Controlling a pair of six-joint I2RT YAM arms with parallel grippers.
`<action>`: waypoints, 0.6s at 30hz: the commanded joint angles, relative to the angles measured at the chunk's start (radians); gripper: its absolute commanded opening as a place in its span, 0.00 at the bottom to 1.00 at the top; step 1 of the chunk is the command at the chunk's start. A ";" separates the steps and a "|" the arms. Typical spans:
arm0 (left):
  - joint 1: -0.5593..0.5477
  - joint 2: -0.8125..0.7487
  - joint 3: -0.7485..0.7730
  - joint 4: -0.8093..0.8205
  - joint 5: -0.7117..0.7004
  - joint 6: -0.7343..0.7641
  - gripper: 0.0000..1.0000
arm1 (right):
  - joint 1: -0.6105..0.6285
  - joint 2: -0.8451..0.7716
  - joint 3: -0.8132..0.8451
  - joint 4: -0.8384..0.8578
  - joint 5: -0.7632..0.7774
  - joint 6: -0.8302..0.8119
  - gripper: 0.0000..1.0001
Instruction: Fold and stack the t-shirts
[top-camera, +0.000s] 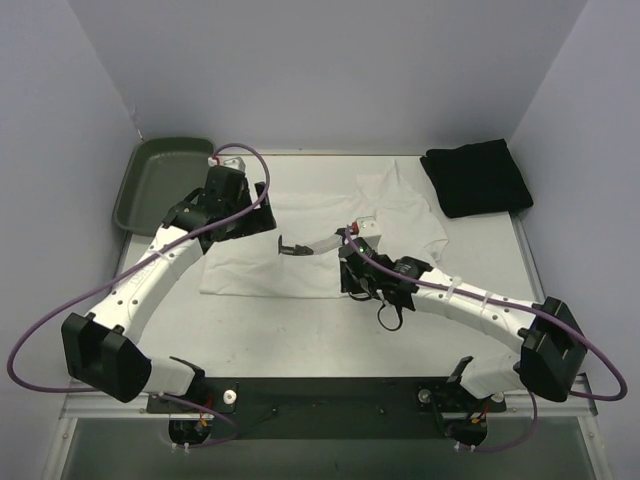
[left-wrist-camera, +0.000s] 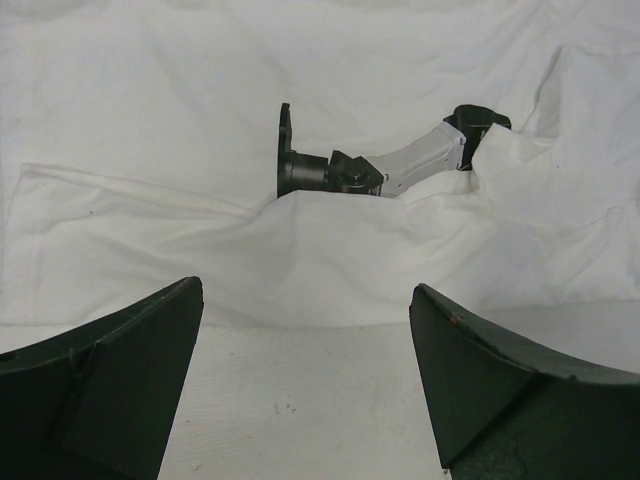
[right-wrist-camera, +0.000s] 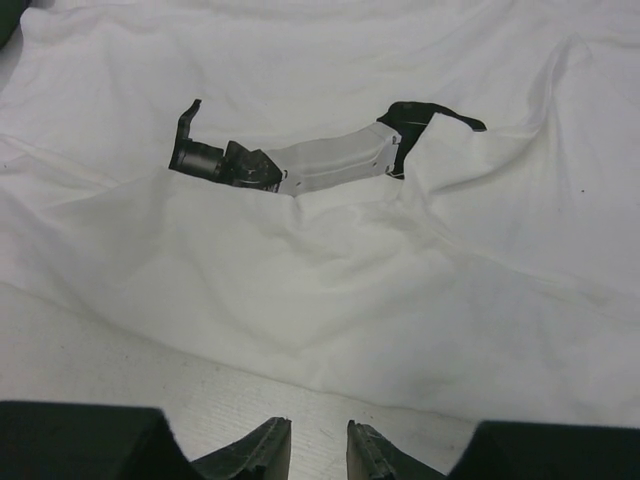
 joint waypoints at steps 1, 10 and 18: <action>0.004 -0.046 -0.001 0.058 0.015 -0.004 0.95 | 0.010 -0.045 0.034 -0.036 0.056 -0.012 0.32; 0.004 -0.078 -0.025 0.072 0.011 -0.010 0.95 | 0.023 -0.065 0.038 -0.055 0.077 -0.020 0.61; 0.004 -0.101 -0.049 0.088 0.011 -0.008 0.96 | 0.032 -0.065 0.052 -0.076 0.096 -0.028 0.78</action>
